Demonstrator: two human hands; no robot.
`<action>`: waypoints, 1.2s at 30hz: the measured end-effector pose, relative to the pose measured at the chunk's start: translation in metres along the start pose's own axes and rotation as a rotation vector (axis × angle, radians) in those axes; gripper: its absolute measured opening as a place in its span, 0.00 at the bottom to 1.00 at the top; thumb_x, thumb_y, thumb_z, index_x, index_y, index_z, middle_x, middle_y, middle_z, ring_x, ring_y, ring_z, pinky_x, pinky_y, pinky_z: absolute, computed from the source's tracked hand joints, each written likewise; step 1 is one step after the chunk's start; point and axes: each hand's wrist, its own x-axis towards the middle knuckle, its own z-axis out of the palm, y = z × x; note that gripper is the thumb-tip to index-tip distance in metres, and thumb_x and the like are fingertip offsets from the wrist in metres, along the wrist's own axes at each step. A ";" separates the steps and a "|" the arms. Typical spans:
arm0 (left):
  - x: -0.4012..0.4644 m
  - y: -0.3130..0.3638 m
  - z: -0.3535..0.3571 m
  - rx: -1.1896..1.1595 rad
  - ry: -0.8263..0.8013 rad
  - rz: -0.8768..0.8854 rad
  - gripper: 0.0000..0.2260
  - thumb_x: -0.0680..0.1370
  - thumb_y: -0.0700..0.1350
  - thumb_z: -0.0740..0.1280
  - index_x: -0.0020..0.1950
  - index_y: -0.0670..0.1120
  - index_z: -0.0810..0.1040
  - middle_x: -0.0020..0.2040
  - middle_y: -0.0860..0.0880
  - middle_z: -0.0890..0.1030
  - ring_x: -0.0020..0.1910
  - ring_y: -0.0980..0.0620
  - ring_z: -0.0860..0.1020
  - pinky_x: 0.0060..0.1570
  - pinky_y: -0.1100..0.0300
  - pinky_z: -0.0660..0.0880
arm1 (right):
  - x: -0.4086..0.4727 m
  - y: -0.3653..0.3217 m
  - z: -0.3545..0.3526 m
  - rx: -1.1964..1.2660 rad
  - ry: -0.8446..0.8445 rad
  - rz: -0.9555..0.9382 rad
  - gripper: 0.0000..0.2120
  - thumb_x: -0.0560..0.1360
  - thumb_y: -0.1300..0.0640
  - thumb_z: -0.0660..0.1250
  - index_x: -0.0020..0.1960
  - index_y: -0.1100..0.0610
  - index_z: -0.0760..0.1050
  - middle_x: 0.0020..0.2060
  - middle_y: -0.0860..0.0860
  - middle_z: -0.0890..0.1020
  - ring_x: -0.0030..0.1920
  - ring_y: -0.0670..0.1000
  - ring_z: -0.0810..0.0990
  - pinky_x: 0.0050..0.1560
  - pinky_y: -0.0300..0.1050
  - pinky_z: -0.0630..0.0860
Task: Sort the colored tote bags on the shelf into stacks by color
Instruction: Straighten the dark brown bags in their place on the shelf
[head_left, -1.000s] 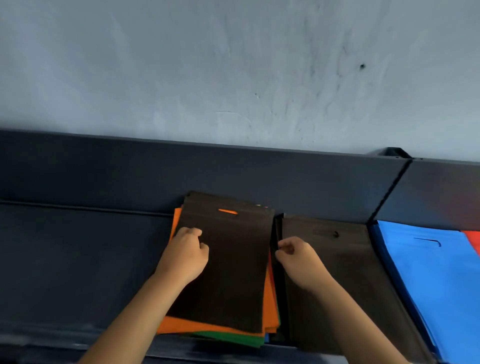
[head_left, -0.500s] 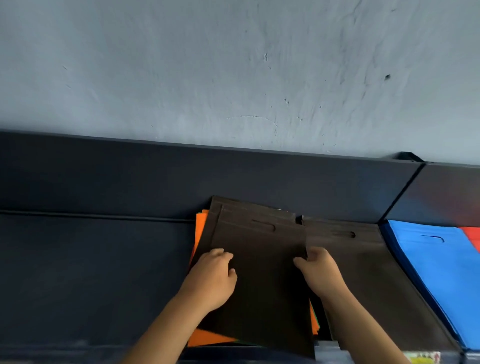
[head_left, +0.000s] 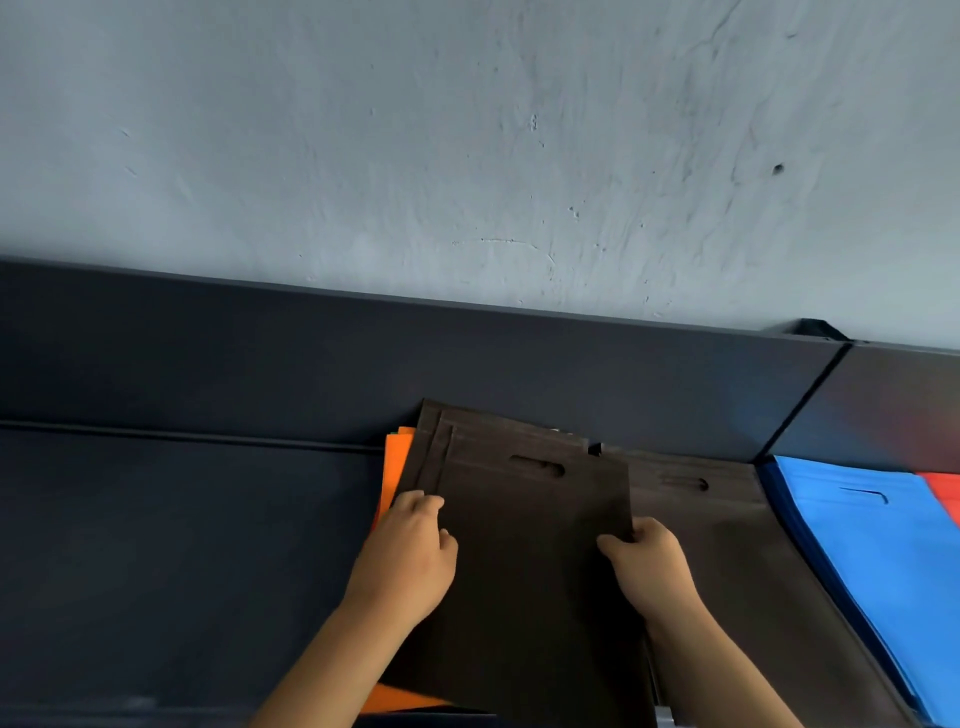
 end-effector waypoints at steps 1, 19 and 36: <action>0.000 -0.001 0.000 0.017 0.002 -0.001 0.23 0.85 0.49 0.61 0.80 0.50 0.65 0.79 0.52 0.65 0.76 0.53 0.68 0.69 0.59 0.69 | 0.002 0.000 0.000 0.000 -0.004 0.010 0.05 0.81 0.58 0.71 0.57 0.54 0.81 0.45 0.52 0.88 0.44 0.54 0.88 0.43 0.50 0.83; 0.007 0.011 0.010 -0.049 0.061 -0.093 0.20 0.84 0.50 0.63 0.77 0.53 0.69 0.69 0.55 0.73 0.60 0.58 0.76 0.54 0.64 0.74 | 0.015 0.002 -0.008 0.146 0.038 0.084 0.25 0.80 0.57 0.73 0.76 0.56 0.71 0.62 0.53 0.82 0.56 0.54 0.84 0.58 0.56 0.83; 0.024 0.033 0.027 -0.535 -0.034 -0.261 0.24 0.83 0.41 0.67 0.78 0.50 0.65 0.68 0.47 0.79 0.59 0.51 0.82 0.61 0.51 0.80 | 0.013 0.004 -0.034 0.191 -0.038 0.024 0.12 0.80 0.62 0.71 0.61 0.53 0.77 0.54 0.48 0.85 0.53 0.49 0.84 0.51 0.47 0.79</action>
